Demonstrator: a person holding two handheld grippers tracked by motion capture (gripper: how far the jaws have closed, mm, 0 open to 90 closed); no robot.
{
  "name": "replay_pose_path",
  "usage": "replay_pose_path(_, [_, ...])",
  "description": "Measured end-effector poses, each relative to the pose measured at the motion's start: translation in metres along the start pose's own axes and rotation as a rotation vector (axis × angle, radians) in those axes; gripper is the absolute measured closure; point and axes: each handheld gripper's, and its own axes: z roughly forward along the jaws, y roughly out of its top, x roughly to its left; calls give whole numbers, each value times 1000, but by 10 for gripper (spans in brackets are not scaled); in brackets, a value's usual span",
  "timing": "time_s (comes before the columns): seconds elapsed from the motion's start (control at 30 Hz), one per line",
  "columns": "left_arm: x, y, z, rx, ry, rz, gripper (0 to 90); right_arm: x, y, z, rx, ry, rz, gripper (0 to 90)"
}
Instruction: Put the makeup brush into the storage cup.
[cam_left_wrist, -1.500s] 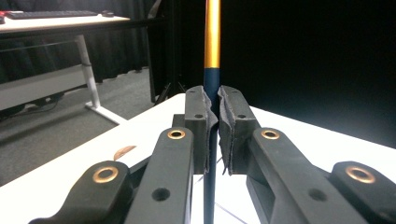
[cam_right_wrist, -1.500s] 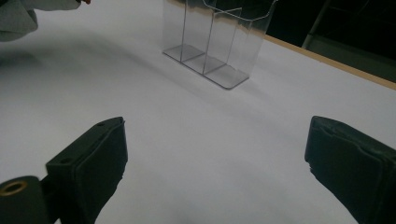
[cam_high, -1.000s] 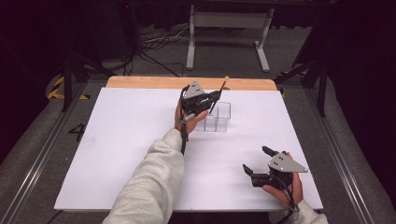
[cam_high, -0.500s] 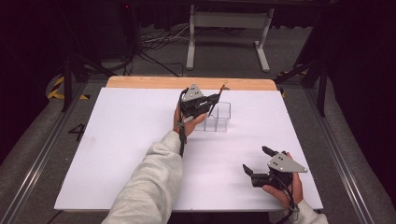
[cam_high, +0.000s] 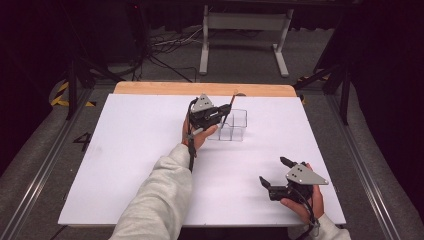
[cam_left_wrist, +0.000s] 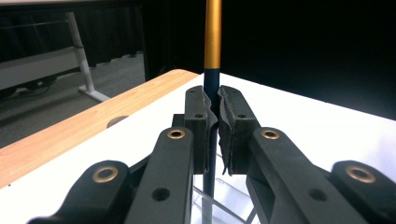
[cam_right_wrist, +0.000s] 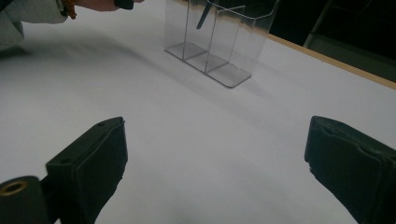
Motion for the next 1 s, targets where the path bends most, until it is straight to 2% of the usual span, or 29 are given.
replay_pose_path(1.0, [-5, 4, -1, 18, 4, 32, 824, 0, 0, 0, 6, 4, -7, 66])
